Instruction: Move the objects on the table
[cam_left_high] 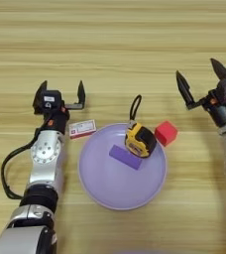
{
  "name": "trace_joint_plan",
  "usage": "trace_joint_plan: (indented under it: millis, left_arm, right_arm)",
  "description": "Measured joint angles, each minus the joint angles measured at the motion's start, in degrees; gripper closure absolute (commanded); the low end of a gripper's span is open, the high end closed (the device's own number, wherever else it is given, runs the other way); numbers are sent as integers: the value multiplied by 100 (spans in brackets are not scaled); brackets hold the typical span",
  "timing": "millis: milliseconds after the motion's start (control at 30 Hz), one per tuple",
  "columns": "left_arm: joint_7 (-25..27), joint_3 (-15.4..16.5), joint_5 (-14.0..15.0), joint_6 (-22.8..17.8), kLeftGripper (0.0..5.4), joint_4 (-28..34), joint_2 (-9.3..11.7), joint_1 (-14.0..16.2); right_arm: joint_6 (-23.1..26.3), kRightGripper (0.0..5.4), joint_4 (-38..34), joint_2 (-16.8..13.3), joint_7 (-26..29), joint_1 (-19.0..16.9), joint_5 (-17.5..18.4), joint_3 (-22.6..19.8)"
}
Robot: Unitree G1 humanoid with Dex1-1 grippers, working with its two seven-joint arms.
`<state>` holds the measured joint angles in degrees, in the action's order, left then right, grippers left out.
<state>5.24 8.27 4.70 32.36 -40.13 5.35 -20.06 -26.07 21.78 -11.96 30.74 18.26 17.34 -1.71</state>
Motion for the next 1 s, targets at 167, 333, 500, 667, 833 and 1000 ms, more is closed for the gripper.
trace_joint_plan:
  millis: [167, 333, 500, 667, 833, 1000]
  left_arm:
    - [-15, -14, -4, 5, 2, 0, -4, -4]
    - [-48, -23, -15, 5, 2, -1, -6, -9]
    - [-73, -28, -17, 5, 2, -10, -5, -16]
    - [-85, -34, -32, 6, 2, -79, -5, -47]
    - [-94, -37, -38, 11, 2, -131, -5, -85]
    - [-110, -40, -43, 35, 2, -166, -5, -96]
  right_arm:
    - [1602, 0, -1539, -406, 531, -513, 283, 418]
    - [2630, 0, -2449, -710, 964, -820, 511, 696]
    - [3215, 0, -2646, -787, 1131, -929, 520, 903]
    - [3457, 0, -2619, -781, 1322, -940, 445, 1141]
    - [3588, 0, -2392, -719, 1418, -919, 292, 1386]
    - [3661, 0, -2264, -674, 1491, -856, 188, 1500]
